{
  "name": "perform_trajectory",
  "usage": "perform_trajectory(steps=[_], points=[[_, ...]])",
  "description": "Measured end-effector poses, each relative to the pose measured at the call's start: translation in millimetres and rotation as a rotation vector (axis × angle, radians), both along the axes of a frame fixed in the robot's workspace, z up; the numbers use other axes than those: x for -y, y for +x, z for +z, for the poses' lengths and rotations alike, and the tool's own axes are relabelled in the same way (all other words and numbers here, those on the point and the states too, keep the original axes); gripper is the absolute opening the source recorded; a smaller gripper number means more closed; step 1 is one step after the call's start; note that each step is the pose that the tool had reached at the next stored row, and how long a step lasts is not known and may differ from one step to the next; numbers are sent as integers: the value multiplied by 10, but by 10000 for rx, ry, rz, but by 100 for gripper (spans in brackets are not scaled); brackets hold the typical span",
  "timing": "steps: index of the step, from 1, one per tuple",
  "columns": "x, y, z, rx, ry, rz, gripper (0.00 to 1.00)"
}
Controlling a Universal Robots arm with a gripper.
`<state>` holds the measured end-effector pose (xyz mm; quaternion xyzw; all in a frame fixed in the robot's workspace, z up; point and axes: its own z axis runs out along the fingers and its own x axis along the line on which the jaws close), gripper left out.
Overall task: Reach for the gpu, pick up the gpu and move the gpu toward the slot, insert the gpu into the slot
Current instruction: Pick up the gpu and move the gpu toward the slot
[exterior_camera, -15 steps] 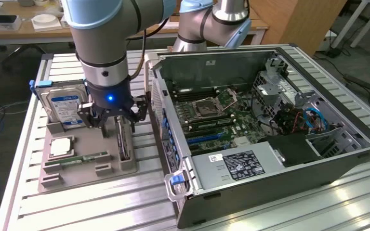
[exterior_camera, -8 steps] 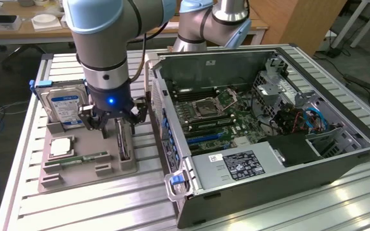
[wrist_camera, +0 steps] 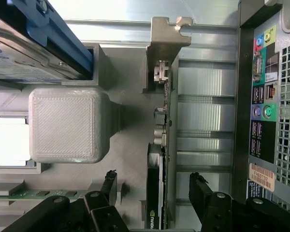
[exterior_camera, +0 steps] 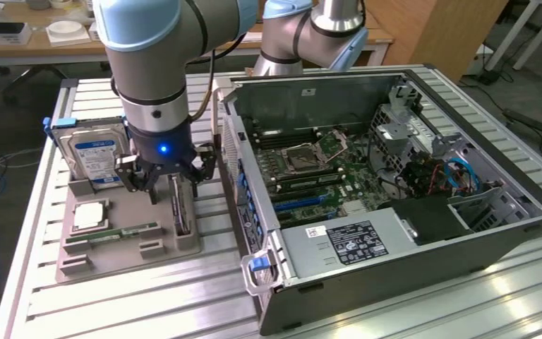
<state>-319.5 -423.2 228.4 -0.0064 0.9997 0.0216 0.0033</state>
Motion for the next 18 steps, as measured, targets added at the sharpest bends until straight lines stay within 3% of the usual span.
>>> perform_trajectory(steps=[7, 10, 11, 12, 18], points=[[0, 0, 0, 0, 0, 0, 69], [0, 0, 0, 0, 0, 0, 51], [0, 1, -1, 0, 0, -1, 51], [-1, 3, -4, 1, 2, -1, 44], [0, 11, -7, -1, -4, -1, 44]])
